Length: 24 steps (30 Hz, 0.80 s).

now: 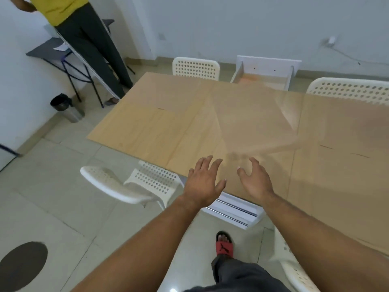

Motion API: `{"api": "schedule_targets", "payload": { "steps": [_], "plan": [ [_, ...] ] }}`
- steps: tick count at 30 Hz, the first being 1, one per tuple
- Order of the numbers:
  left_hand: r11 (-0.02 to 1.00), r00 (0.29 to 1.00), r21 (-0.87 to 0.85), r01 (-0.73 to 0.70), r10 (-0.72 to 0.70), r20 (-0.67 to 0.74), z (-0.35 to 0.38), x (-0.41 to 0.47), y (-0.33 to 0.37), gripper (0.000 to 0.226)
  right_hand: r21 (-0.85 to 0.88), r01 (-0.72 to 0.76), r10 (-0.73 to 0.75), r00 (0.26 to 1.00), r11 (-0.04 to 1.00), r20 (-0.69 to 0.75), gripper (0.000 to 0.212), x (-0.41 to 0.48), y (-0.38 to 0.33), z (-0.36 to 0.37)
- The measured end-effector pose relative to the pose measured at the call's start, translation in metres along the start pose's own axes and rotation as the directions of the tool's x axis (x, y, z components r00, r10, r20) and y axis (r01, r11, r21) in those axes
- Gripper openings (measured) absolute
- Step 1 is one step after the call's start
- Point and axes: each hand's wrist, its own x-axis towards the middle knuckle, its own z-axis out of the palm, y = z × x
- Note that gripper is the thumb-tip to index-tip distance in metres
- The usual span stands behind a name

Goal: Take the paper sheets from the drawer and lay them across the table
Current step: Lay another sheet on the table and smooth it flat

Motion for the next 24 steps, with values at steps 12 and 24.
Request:
{"api": "schedule_targets", "payload": {
  "steps": [12, 24],
  "plan": [
    [0.957, 0.924, 0.046, -0.286, 0.263, 0.278, 0.019, 0.166, 0.002, 0.07, -0.032, -0.347, 0.34, 0.931, 0.937, -0.133, 0.071, 0.09, 0.004, -0.036],
    [0.84, 0.738, 0.022, -0.542, 0.463, 0.491, 0.056, 0.271, 0.038, 0.073, 0.092, -0.52, 0.525, 0.81, 0.849, -0.261, 0.078, 0.148, 0.033, -0.068]
  ]
}}
